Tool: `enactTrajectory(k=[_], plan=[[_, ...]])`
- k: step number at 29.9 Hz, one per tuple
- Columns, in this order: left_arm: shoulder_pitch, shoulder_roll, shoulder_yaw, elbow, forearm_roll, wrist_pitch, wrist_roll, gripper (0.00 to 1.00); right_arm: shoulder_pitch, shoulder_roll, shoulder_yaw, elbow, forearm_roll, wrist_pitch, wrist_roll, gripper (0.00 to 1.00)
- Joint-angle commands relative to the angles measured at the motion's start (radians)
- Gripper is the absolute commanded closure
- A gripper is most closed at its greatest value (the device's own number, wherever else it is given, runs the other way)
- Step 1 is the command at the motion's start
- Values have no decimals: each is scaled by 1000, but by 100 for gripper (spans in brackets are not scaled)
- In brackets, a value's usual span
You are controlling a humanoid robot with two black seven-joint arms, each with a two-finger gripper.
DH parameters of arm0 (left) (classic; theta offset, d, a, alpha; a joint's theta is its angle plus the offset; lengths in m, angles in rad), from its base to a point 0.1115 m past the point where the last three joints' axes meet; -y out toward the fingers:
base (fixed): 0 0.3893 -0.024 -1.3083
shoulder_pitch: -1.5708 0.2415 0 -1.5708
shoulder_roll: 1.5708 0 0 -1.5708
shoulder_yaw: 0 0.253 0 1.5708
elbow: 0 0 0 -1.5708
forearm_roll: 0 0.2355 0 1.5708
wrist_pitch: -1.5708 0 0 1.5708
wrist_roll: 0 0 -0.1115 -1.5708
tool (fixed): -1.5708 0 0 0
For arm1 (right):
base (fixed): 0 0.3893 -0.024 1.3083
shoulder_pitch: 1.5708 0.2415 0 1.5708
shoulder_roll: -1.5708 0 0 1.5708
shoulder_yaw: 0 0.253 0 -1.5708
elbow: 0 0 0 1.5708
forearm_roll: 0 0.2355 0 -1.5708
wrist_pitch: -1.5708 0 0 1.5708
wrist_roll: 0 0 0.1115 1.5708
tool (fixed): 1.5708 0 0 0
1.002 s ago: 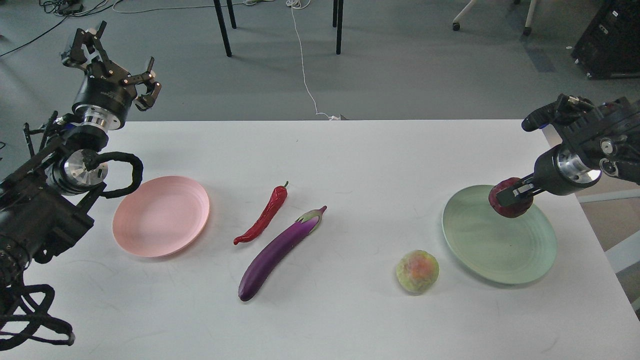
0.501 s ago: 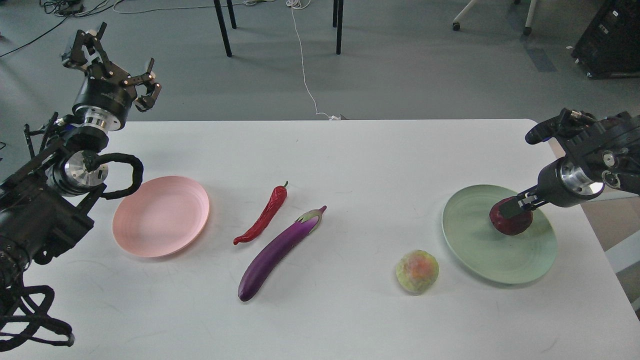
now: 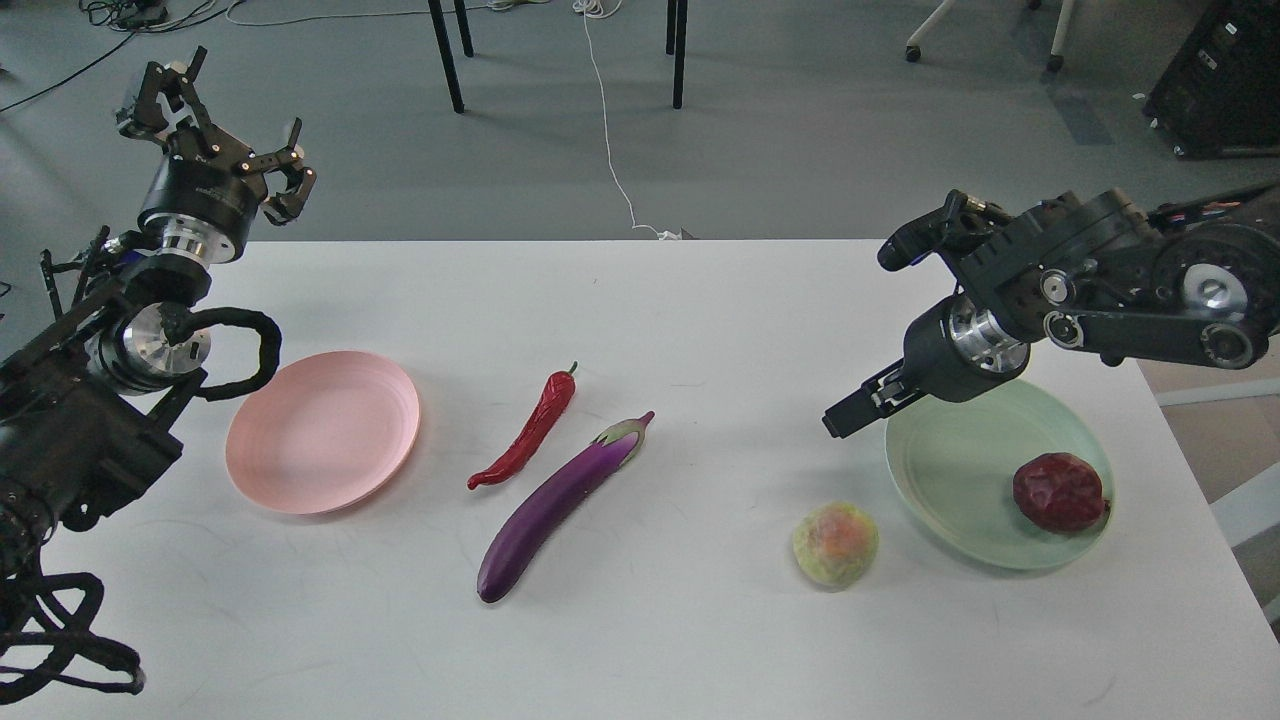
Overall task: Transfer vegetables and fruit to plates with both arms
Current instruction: 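Move the right gripper to the pale peach and grasp it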
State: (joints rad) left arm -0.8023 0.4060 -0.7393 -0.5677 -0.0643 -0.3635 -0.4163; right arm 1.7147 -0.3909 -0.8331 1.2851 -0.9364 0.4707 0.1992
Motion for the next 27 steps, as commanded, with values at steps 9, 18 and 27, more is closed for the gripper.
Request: enactTrajectory(k=[9, 18, 27], plan=[[2, 20, 0, 0, 1, -2, -1, 2, -50, 59, -61, 42, 4, -15, 5, 12], [2, 48, 0, 0, 1, -3, 1, 2, -83, 55, -58, 45, 19, -66, 19, 15], [2, 51, 0, 0, 0, -3, 1, 2, -37, 66, -49, 62, 44, -61, 22, 15]])
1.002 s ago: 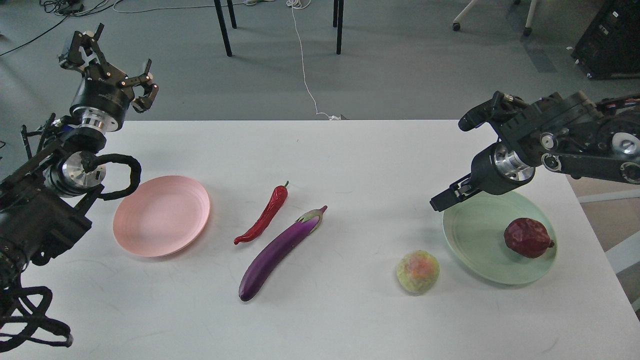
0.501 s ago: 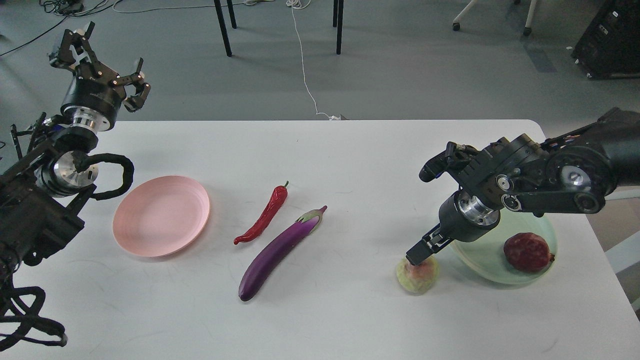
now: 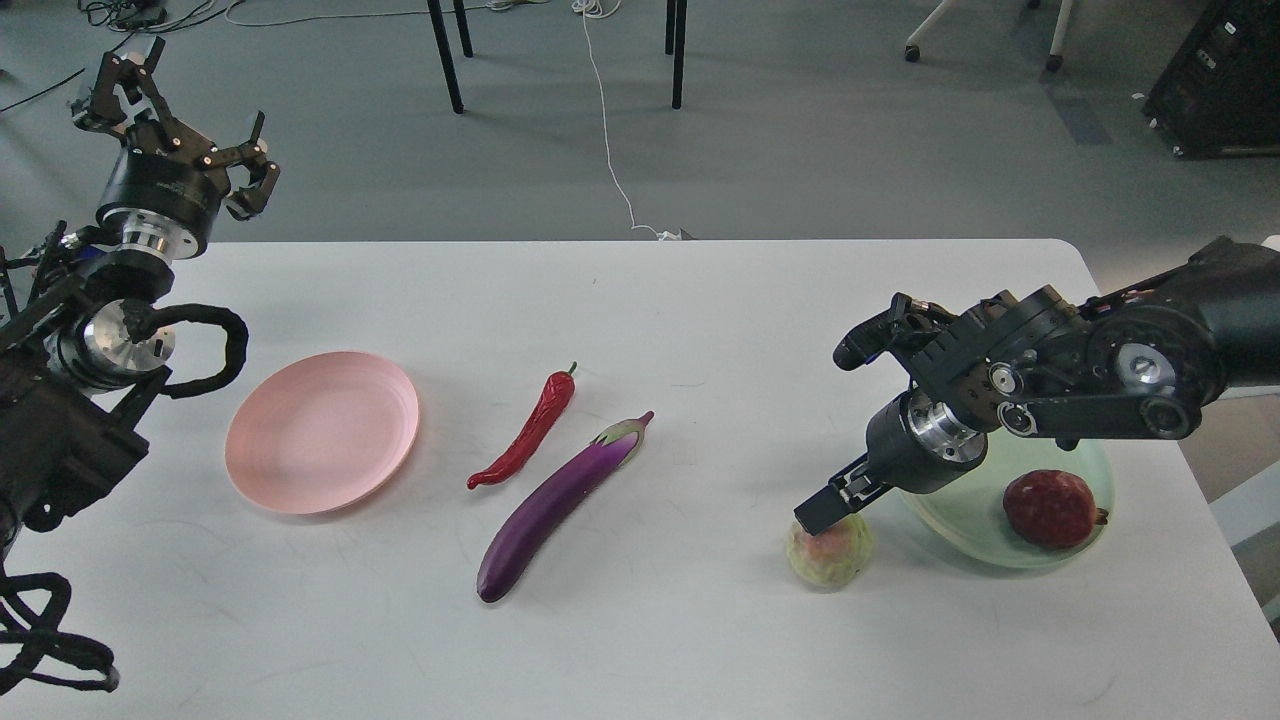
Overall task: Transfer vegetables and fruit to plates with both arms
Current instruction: 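Move the right gripper to the pale peach and grasp it, then lift the peach onto the green plate and open the right gripper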
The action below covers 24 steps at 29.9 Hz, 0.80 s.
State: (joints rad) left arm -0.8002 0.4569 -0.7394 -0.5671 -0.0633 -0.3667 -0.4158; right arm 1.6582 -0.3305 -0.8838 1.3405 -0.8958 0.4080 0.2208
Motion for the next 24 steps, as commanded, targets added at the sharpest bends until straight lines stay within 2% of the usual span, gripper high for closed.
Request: enactTrajectory(k=[1, 12, 19, 24], plan=[[1, 0, 0, 0, -1, 0, 0, 2, 23, 5, 3, 8, 3, 3, 0, 15], [4, 6, 0, 10, 0, 0, 0, 2, 0, -2, -24, 12, 3, 6, 0, 14], [4, 8, 0, 10, 0, 0, 0, 2, -32, 1, -30, 31, 2, 6, 14, 24], [6, 20, 0, 12, 0, 0, 0, 2, -31, -1, -37, 28, -3, 6, 14, 41]])
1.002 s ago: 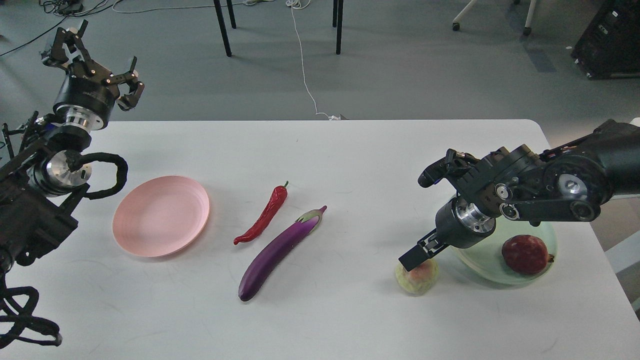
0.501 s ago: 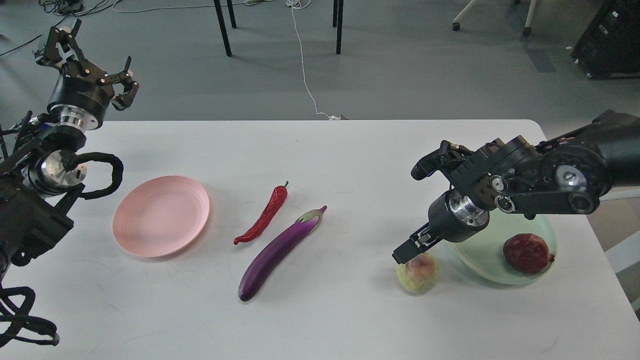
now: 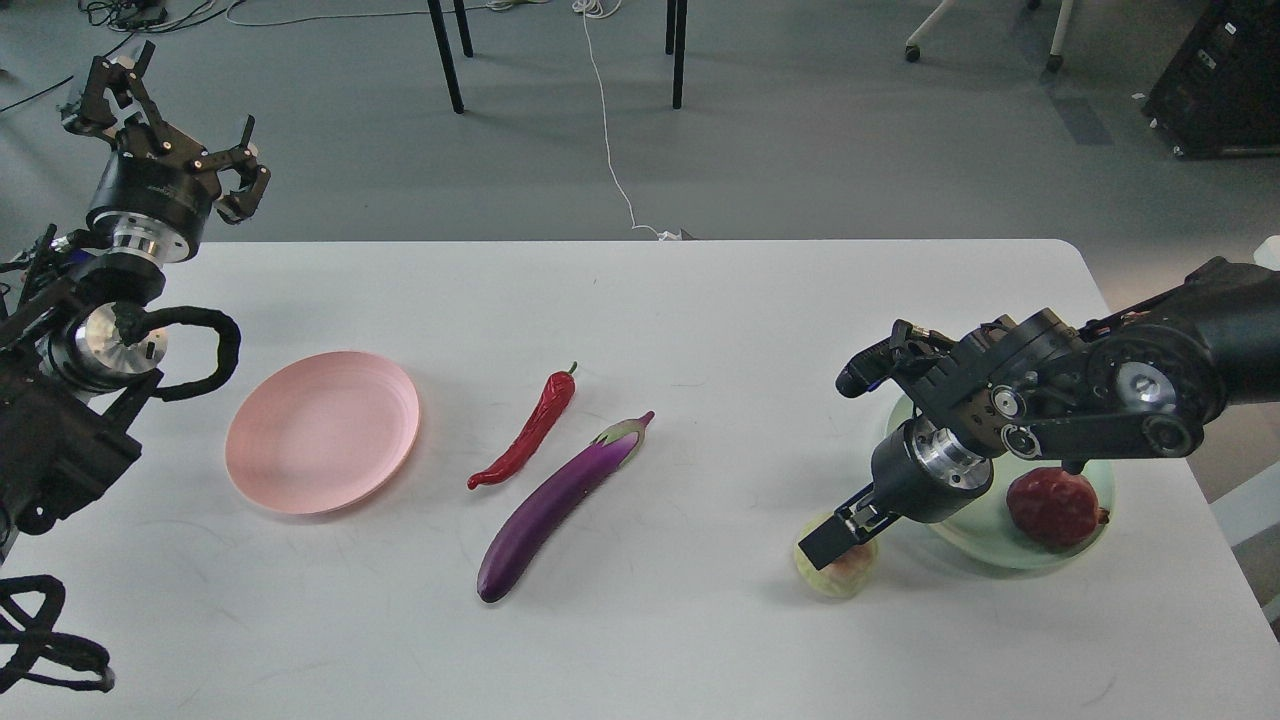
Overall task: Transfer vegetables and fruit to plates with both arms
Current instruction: 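Lift the peach onto the green plate and open the right gripper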
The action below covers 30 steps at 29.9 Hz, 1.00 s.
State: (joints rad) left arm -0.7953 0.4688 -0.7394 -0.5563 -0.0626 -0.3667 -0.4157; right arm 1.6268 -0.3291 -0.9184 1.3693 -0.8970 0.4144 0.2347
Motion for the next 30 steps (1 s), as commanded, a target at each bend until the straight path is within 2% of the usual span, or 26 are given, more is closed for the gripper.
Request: enactTrajectory(k=[1, 5, 10, 16, 22, 30], plan=[[1, 8, 0, 1, 0, 0, 0, 2, 8, -2, 1, -3, -2, 0, 0, 42], [1, 5, 0, -1, 0, 0, 0, 2, 67, -21, 35, -15, 0, -5, 0, 43], [1, 5, 0, -1, -2, 0, 0, 2, 149, -102, 33, -18, -28, 0, -9, 43], [-1, 7, -2, -1, -2, 0, 0, 2, 150, -234, 1, -19, -227, 3, -11, 41], [-1, 4, 0, -1, -2, 0, 0, 2, 128, -326, -40, -18, -252, 3, -9, 40], [-1, -9, 0, -7, -2, 0, 11, 2, 111, -327, -39, -21, -250, -3, -8, 20]])
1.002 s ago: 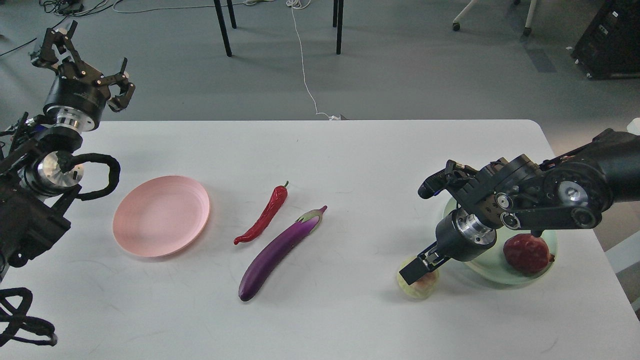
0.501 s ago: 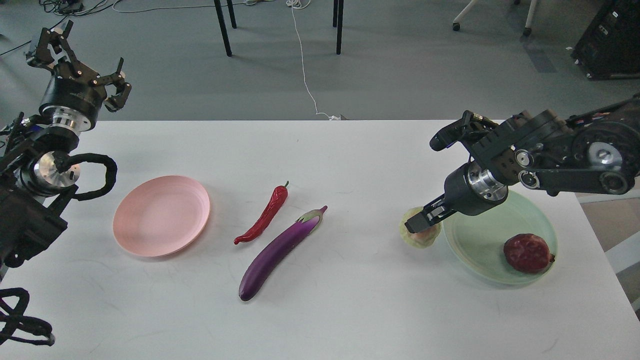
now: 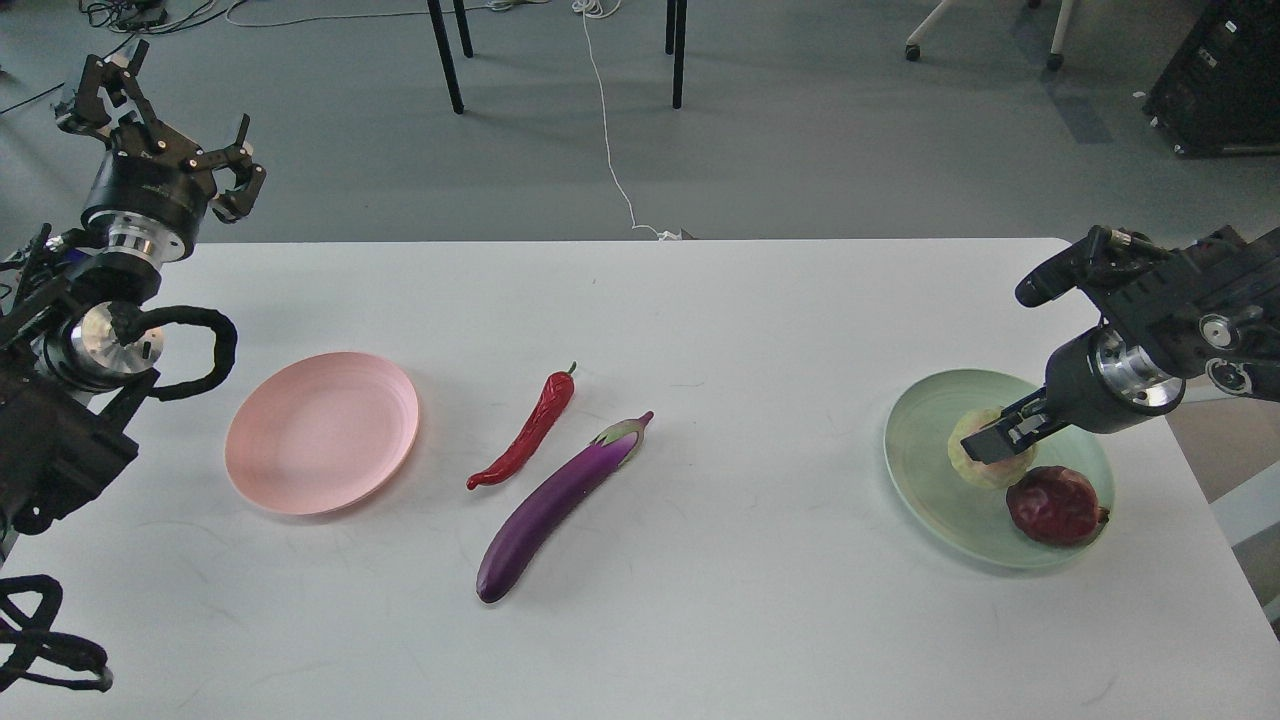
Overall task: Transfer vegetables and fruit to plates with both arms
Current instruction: 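Lift the peach onto the green plate and open the right gripper, then raise the right arm away and reach the left gripper to the eggplant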
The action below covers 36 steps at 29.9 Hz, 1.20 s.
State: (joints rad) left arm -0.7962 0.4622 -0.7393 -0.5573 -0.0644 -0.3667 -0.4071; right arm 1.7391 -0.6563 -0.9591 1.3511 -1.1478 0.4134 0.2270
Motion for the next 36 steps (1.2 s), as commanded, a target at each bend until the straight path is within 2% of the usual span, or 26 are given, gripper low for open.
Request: enactTrajectory(k=[1, 8, 12, 16, 19, 22, 27, 34, 36], plan=[[0, -2, 0, -6, 2, 0, 2, 2, -3, 0, 3, -3, 0, -2, 0, 18], [-17, 0, 21, -1, 9, 5, 7, 2, -21, -45, 78, -10, 17, -10, -1, 7], [-83, -4, 89, -7, 89, 2, 7, 2, -74, -112, 270, -81, 97, -8, 2, 4], [-135, -19, 188, -36, 224, 3, 4, 2, -237, -118, 501, -225, 215, -8, 5, 4], [-175, -48, 270, -99, 424, 8, 1, 2, -364, -117, 715, -317, 253, -12, 5, 4], [-179, -21, 279, -182, 636, 6, 1, 2, -485, -117, 926, -377, 322, -19, -1, 4], [-173, 91, 288, -428, 912, 17, 4, 2, -611, -103, 1206, -452, 477, -19, -3, 4], [-132, 139, 350, -680, 1338, 109, 16, 6, -682, -106, 1289, -487, 915, -13, 0, 4], [-129, 131, 377, -705, 1480, 123, 43, 6, -690, -106, 1290, -507, 1061, -12, 2, 4]])
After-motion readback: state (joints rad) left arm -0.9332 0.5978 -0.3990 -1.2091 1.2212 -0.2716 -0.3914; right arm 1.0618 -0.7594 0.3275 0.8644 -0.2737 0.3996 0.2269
